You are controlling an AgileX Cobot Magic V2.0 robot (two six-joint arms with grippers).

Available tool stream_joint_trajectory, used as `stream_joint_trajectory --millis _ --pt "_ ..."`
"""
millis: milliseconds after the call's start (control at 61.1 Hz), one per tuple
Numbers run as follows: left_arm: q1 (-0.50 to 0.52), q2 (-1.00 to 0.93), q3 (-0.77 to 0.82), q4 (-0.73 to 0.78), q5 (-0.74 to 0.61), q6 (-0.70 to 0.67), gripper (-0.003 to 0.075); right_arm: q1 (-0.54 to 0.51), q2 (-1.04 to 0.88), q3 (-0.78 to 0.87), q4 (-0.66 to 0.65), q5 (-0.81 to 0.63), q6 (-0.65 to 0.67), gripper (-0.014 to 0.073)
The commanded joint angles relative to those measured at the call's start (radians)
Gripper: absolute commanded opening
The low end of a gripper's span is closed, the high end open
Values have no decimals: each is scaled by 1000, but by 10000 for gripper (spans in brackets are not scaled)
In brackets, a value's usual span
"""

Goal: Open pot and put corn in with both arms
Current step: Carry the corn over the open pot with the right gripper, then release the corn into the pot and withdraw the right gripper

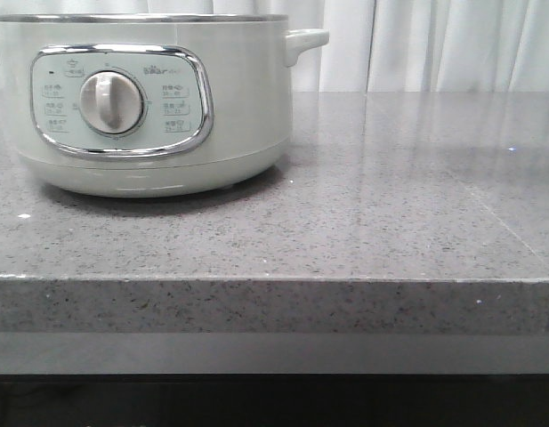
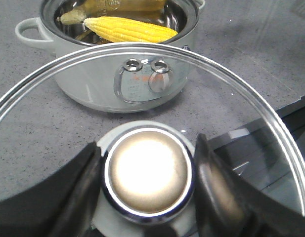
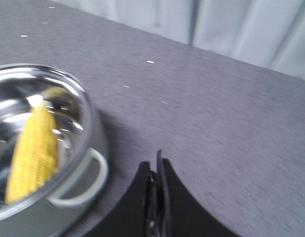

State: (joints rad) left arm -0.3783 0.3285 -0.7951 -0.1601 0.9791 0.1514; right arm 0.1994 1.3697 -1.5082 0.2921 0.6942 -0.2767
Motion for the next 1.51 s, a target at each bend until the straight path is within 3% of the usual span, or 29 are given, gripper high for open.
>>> stream_joint_trajectory --millis 0,360,589,900,1178,1489 --pt "-8 7 -34 -28 -137 -5 231 -50 -140 121 -8 -136 -10 -68" --pt "-8 9 -37 -28 -141 -5 231 -78 -621 758 -14 -516 -10 -68" --pt "-8 124 -107 -26 -143 -13 231 -78 -889 1025 -14 -529 -10 -68" --pt "-8 450 -343 -10 -265 7 231 -78 -1000 1090 -14 -532 -10 -68" --pt "-8 834 -726 0 -235 7 231 -78 -1000 1090 -14 -531 -10 -68" --pt "-8 1162 -991 -4 -168 5 231 -78 -999 1090 -14 -531 -10 -68"
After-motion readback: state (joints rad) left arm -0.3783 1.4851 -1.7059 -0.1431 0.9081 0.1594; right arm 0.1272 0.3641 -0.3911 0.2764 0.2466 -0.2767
